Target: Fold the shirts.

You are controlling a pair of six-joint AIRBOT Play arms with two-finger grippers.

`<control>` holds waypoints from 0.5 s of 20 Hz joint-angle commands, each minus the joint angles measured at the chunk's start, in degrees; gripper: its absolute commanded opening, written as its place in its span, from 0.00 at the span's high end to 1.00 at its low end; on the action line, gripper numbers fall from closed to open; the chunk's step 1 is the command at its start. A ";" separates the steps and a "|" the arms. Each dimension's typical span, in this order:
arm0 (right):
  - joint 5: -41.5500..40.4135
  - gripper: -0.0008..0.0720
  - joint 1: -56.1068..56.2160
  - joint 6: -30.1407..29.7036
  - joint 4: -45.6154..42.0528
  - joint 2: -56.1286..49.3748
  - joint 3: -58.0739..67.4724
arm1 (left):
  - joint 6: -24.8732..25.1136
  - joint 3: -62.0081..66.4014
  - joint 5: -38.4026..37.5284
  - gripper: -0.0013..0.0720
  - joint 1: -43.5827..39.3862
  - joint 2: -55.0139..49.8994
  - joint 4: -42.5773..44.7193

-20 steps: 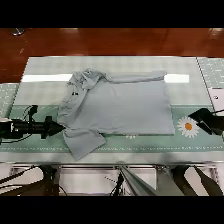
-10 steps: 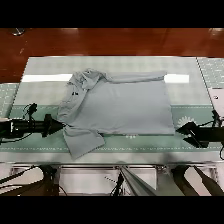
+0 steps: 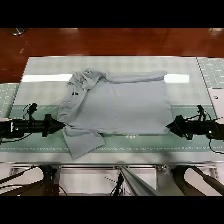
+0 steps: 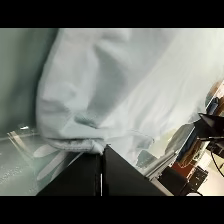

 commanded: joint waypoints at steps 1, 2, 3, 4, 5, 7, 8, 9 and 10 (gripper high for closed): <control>-1.68 0.94 5.84 -5.27 6.19 -2.67 3.32 | 2.01 0.04 -0.22 0.95 -1.49 0.24 -3.50; -0.02 0.94 7.45 -5.99 5.81 -3.19 5.86 | 3.15 0.17 -0.15 0.95 -2.51 0.66 -7.28; 2.19 0.94 8.68 -5.90 5.18 -3.39 9.75 | 4.17 1.09 -0.46 0.95 -3.43 1.44 -13.46; 4.57 0.94 9.31 -5.66 5.20 -3.23 15.04 | 5.25 2.97 -1.16 0.95 -4.28 2.86 -20.33; 7.06 0.94 9.46 -4.85 5.18 -2.95 21.44 | 5.49 6.23 -1.92 0.95 -5.20 5.07 -27.80; 11.04 0.94 9.46 -2.51 5.09 -2.19 38.29 | 5.27 16.57 -1.90 0.95 -6.64 10.38 -36.92; 12.13 0.94 9.42 -0.83 4.09 -1.84 48.13 | 4.35 23.32 -1.33 0.95 -7.02 12.66 -37.48; 12.87 0.94 9.42 0.79 2.21 -1.77 57.51 | 2.25 31.21 0.17 0.95 -7.17 14.73 -36.28; 13.88 0.94 9.42 2.51 -0.31 -1.77 67.32 | 0.02 38.62 1.92 0.95 -7.17 16.37 -33.86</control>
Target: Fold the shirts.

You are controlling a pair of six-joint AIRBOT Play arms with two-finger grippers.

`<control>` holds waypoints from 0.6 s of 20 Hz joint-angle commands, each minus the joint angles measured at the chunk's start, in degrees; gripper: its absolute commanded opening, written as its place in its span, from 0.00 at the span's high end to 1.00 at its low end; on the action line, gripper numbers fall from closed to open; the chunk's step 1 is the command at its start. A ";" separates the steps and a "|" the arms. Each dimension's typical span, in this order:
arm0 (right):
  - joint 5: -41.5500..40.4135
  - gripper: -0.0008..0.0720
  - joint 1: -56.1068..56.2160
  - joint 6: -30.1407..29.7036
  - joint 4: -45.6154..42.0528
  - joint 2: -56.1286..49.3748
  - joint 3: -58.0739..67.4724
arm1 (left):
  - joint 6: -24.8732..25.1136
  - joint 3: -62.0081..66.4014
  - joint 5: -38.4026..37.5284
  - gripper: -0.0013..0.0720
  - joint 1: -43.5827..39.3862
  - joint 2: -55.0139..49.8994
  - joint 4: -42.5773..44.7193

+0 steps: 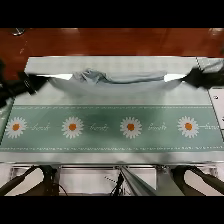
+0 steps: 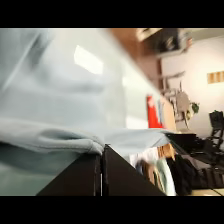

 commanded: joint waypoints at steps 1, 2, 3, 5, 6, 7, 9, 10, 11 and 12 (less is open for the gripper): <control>5.70 0.94 0.50 5.75 -6.05 0.33 31.82 | -6.71 23.91 5.25 0.96 -0.98 6.91 0.28; 7.67 0.94 0.50 6.97 -8.17 0.46 40.13 | -10.36 31.10 7.67 0.96 -1.01 8.50 6.64; 9.33 0.94 0.50 7.85 -10.03 1.18 46.88 | -15.17 38.38 9.68 0.96 -1.01 10.29 15.52; 9.27 0.94 0.50 8.61 -12.72 5.31 52.28 | -22.91 49.88 10.80 0.95 -1.01 14.29 34.38; 8.85 0.95 0.50 8.79 -15.08 8.68 52.26 | -25.94 54.03 10.73 0.96 -1.01 16.68 42.40; 9.31 0.94 0.50 9.64 -17.51 11.61 52.26 | -27.58 56.50 10.73 0.96 -1.01 19.12 48.11; 10.88 0.94 0.50 10.27 -20.98 16.94 52.26 | -28.39 58.10 10.64 0.95 -1.01 24.70 54.58; 11.34 0.95 0.50 10.78 -22.16 19.50 52.24 | -28.39 58.10 9.90 0.95 -1.01 27.39 56.43; 11.45 0.94 0.50 10.97 -22.97 21.81 51.82 | -28.39 58.10 8.35 0.95 -1.01 29.94 58.34; 11.87 0.94 0.50 11.34 -23.67 24.24 50.97 | -28.39 58.10 6.19 0.95 -0.98 32.26 60.43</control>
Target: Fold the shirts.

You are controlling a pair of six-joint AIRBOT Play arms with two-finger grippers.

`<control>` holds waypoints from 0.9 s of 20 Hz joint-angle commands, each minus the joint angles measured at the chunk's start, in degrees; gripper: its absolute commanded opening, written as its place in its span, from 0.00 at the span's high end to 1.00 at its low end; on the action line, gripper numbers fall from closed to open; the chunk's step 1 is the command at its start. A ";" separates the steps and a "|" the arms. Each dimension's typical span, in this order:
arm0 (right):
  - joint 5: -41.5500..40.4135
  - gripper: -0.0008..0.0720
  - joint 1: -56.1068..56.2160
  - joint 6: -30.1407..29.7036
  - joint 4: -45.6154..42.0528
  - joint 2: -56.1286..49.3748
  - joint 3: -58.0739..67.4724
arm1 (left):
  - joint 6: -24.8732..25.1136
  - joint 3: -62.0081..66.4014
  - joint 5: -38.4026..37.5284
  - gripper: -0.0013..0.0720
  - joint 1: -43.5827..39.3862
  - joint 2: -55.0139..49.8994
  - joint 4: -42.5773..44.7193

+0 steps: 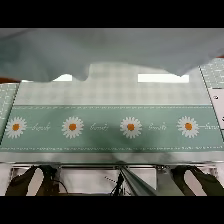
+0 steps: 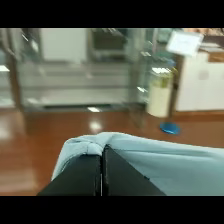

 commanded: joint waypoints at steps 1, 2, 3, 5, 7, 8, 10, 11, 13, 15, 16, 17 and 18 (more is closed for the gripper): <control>2.82 0.94 0.04 1.99 -5.14 8.39 -0.20 | -2.64 2.89 -4.46 0.95 0.00 8.35 14.05; 4.33 0.94 0.04 2.64 -5.73 9.90 -1.09 | -2.75 2.82 -6.19 0.95 0.00 9.81 15.93; 5.51 0.94 0.04 3.10 -6.29 11.28 -2.29 | -4.15 2.75 -7.10 0.95 0.00 11.17 17.44; 6.34 0.94 0.04 3.48 -7.02 13.57 -6.03 | -4.63 1.99 -7.17 0.95 -0.28 12.59 17.62; 6.78 0.94 0.04 3.56 -7.15 14.45 -10.29 | -5.95 -1.09 -7.21 0.95 -2.27 13.05 17.59; 6.82 0.94 0.04 3.54 -7.06 14.43 -12.76 | -5.95 -3.80 -7.39 0.95 -2.89 13.00 17.38; 5.60 0.94 0.04 3.45 -5.70 14.38 -19.45 | -5.73 -12.15 -7.32 0.95 -2.91 12.48 15.02; 4.61 0.94 0.04 3.48 -4.83 14.01 -23.65 | -3.96 -17.07 -6.82 0.95 -2.93 11.87 10.84; 2.45 0.94 0.04 3.23 -1.75 11.76 -32.11 | 0.68 -27.28 -4.13 0.95 -2.97 8.96 -0.76; -1.66 0.94 0.09 0.17 2.78 7.21 -39.74 | 3.61 -35.52 0.07 0.95 -2.99 3.78 -7.32; -4.20 0.94 0.09 -1.14 4.26 4.15 -42.47 | 3.89 -38.51 2.56 0.95 -3.45 0.15 -7.50; -6.86 0.94 0.09 -2.29 5.20 0.15 -44.50 | 4.24 -40.57 4.96 0.95 -4.33 -3.63 -7.32; -9.09 0.94 0.09 -3.13 5.99 -4.15 -45.33 | 5.44 -41.83 7.28 0.95 -5.79 -8.37 -7.30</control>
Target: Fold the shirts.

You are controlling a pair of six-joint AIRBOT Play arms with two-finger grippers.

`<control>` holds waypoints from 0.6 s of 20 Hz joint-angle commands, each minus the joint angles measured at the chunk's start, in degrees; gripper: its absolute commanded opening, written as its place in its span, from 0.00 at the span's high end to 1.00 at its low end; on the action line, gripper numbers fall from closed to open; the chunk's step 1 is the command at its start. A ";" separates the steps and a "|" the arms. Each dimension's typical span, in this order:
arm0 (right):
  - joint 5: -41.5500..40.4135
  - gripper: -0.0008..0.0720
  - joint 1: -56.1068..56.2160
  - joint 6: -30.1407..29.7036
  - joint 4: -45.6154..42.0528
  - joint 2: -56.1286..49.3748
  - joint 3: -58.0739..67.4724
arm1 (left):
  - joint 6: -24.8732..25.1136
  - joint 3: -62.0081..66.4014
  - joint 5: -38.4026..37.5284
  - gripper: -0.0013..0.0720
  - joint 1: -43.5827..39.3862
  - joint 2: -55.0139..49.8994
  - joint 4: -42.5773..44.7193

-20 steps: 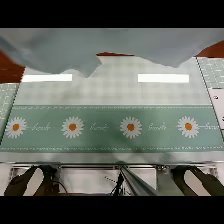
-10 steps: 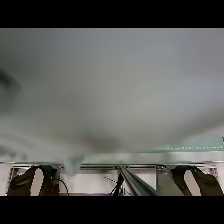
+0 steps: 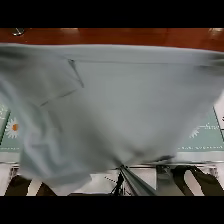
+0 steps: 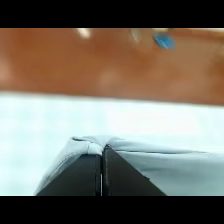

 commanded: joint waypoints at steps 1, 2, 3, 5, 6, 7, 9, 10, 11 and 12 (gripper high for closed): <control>-9.14 0.94 0.04 -4.28 5.55 -12.70 -6.71 | 3.80 -7.61 8.72 0.95 -3.74 -13.90 -5.07; -12.33 0.94 0.04 -5.92 8.28 -17.88 -6.71 | 3.82 -7.48 11.54 0.95 -5.97 -18.75 -5.05; -16.26 0.94 0.04 -7.74 12.04 -23.15 -6.71 | 4.20 -6.97 15.39 0.95 -8.26 -23.63 -5.07; -21.70 0.94 0.66 -10.32 18.34 -33.40 -5.25 | 3.98 -4.20 23.82 0.95 -12.83 -33.92 -5.09; -23.06 0.94 1.09 -10.29 19.19 -38.71 -2.86 | 3.39 -2.08 27.04 0.95 -14.34 -38.42 -5.09; -23.80 0.94 1.79 -10.23 19.26 -43.34 0.00 | 0.92 0.37 29.42 0.95 -15.39 -42.62 -5.11; -23.21 0.94 2.78 -7.69 19.23 -51.93 7.02 | -3.80 5.97 30.95 0.95 -16.74 -50.60 -5.09; -22.47 0.94 3.15 -6.21 19.15 -55.58 10.47 | -5.51 8.13 30.23 0.95 -17.03 -53.57 -5.09; -21.79 0.94 3.63 -5.33 19.04 -58.36 13.20 | -6.91 9.97 28.89 0.95 -17.18 -56.24 -5.11; -20.92 0.94 3.78 -4.87 19.04 -60.74 15.52 | -7.48 11.04 27.54 0.95 -17.29 -58.01 -5.07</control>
